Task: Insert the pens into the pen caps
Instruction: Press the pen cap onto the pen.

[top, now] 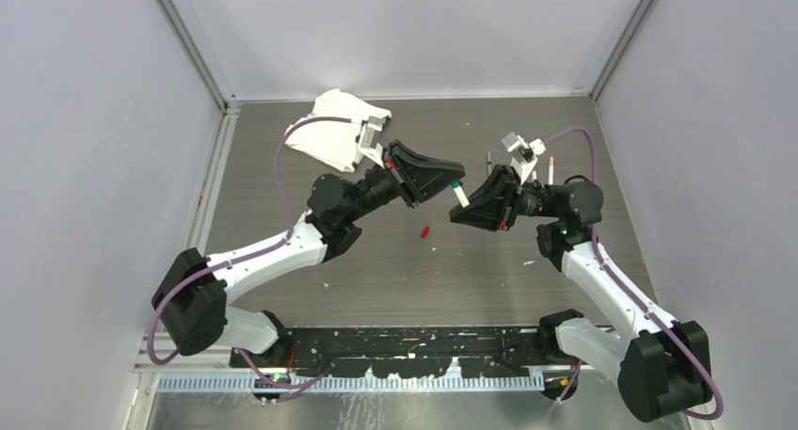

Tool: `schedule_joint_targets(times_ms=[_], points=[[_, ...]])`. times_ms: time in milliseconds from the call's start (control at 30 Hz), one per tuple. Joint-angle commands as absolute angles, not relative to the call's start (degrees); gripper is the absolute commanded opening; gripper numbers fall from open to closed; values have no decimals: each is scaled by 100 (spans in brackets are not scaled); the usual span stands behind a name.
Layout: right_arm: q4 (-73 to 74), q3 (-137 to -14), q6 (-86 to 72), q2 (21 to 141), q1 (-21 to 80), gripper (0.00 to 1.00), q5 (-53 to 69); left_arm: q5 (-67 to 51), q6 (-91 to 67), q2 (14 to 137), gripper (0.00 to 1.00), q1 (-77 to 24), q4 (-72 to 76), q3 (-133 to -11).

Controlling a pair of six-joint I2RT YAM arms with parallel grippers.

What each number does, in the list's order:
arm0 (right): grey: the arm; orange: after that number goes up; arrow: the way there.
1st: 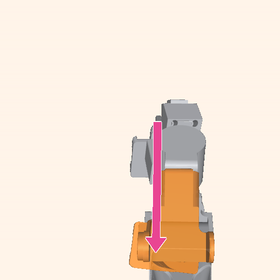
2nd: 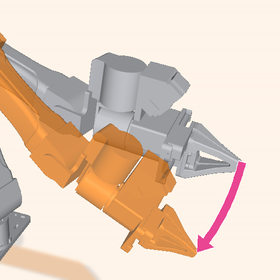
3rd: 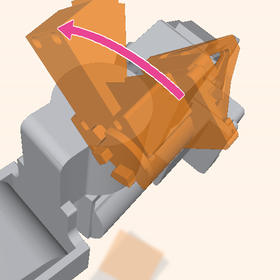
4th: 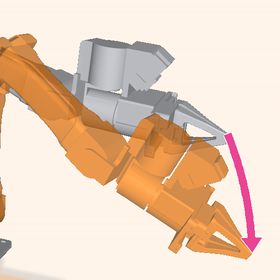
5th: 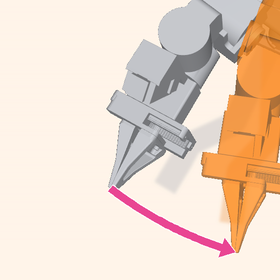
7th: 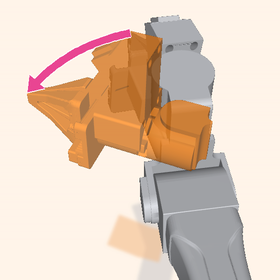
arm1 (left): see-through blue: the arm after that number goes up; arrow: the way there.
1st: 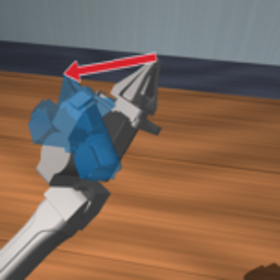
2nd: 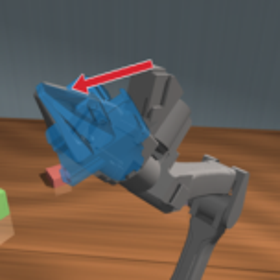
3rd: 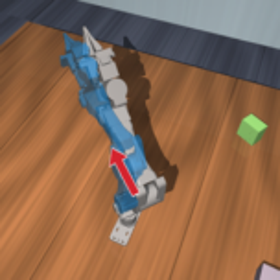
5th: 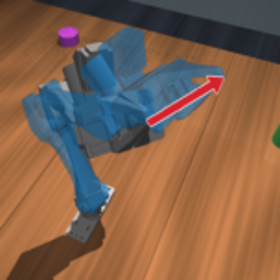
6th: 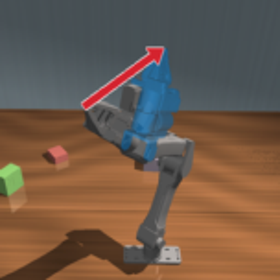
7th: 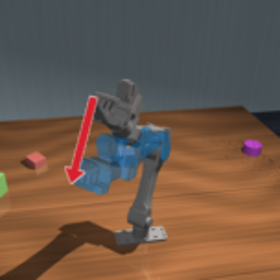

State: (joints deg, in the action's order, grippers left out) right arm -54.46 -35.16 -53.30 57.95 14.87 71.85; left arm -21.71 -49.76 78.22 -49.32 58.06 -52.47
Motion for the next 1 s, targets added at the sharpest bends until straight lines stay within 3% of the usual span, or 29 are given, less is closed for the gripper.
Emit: schedule_joint_targets(times_ms=[0,267,400,500,967], points=[[-5487,-3722,-5238,5718,1468,1,7141,-2372,-4979,7797,1,-4981,5863,-5460],[-4484,-3893,-4518,5709,1375,1,6992,-1601,-4462,7661,1,-5492,5432,-4844],[-2113,-4369,-2763,5682,1312,1,6804,-676,-4351,7623,1,-5887,4924,-4518],[469,-4927,-825,5722,1324,1,6368,-260,-4463,7708,1,-6068,4929,-4299],[-1629,-4619,-2189,6237,1187,1,6260,-694,-4912,9509,1,-6781,7550,-3811]])
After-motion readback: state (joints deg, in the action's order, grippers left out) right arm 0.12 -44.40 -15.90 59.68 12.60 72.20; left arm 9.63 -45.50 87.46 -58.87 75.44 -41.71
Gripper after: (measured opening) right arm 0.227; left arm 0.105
